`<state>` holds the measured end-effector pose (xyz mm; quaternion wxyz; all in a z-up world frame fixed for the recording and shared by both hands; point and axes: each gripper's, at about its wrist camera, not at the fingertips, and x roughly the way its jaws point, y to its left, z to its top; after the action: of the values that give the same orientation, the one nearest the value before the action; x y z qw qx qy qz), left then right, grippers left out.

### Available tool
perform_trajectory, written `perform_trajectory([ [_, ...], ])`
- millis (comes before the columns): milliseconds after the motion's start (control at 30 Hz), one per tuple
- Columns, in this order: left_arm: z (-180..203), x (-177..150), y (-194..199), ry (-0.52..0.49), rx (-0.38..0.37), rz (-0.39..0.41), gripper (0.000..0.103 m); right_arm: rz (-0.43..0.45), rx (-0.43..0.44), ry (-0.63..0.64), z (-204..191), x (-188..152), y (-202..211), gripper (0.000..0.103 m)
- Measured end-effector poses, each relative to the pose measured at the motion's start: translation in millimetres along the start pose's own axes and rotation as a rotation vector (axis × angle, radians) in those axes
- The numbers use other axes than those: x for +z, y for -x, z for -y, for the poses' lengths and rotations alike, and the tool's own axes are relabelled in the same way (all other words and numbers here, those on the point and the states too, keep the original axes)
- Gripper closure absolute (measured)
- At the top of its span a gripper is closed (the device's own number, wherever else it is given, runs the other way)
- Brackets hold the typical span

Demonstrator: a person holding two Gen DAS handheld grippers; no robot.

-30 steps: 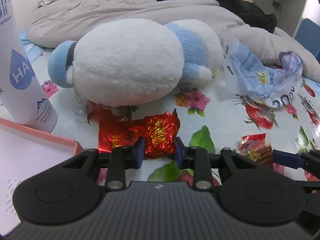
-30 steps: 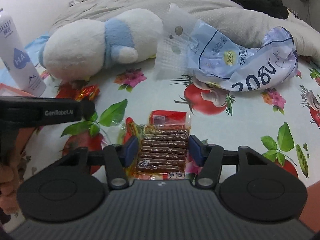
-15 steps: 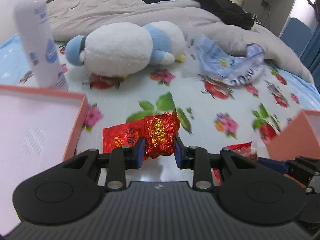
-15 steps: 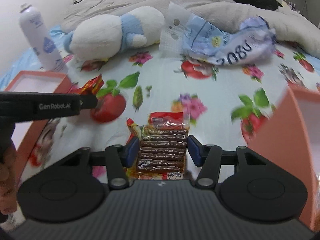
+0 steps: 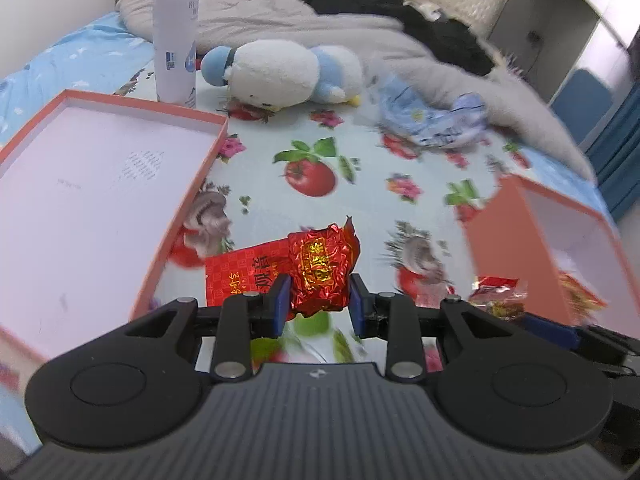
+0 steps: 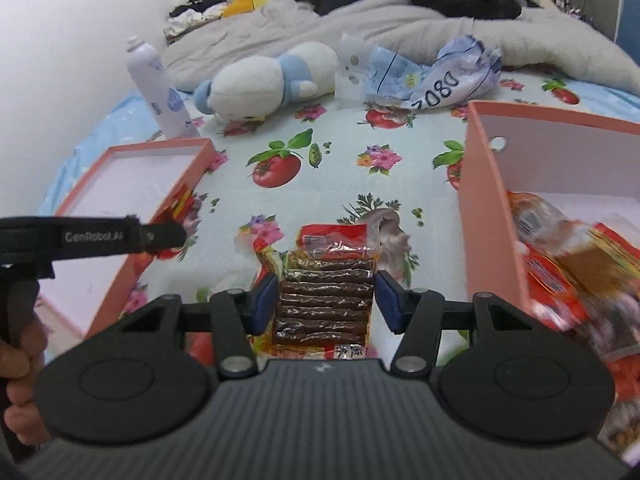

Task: Organize snacks
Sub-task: 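Carry the red candy and meat-stick packet over the deep pink box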

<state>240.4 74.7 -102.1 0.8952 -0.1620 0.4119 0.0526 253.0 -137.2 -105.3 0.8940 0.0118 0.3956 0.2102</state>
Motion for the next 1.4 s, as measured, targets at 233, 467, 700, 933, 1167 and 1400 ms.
perform_trajectory([
  [233, 9.8, -35.5, 55.6, 0.017, -0.042, 0.028, 0.068, 0.057, -0.009, -0.010, 3.2, -23.2, 64.4, 0.047],
  [467, 43.1, -53.8, 85.1, -0.049, -0.085, 0.048, 0.068, 0.102, -0.019, -0.023, 8.0, -39.5, 108.1, 0.047],
  [700, 71.0, -66.0, 117.4, -0.067, -0.134, 0.072, 0.068, 0.134, -0.035, -0.054, 18.1, -53.1, 144.8, 0.047],
  [933, 106.5, -61.3, 133.9, -0.118, -0.201, 0.106, 0.068, 0.160, -0.064, -0.087, 35.6, -56.0, 171.0, 0.047],
  [1167, 151.9, -55.4, 126.9, -0.184, -0.270, 0.090, 0.068, 0.175, -0.128, -0.161, 73.2, -56.9, 189.0, 0.047],
  [1400, 202.3, -47.8, 93.8, -0.245, -0.327, 0.040, 0.068, 0.173, -0.200, -0.203, 114.7, -53.5, 192.8, 0.047],
])
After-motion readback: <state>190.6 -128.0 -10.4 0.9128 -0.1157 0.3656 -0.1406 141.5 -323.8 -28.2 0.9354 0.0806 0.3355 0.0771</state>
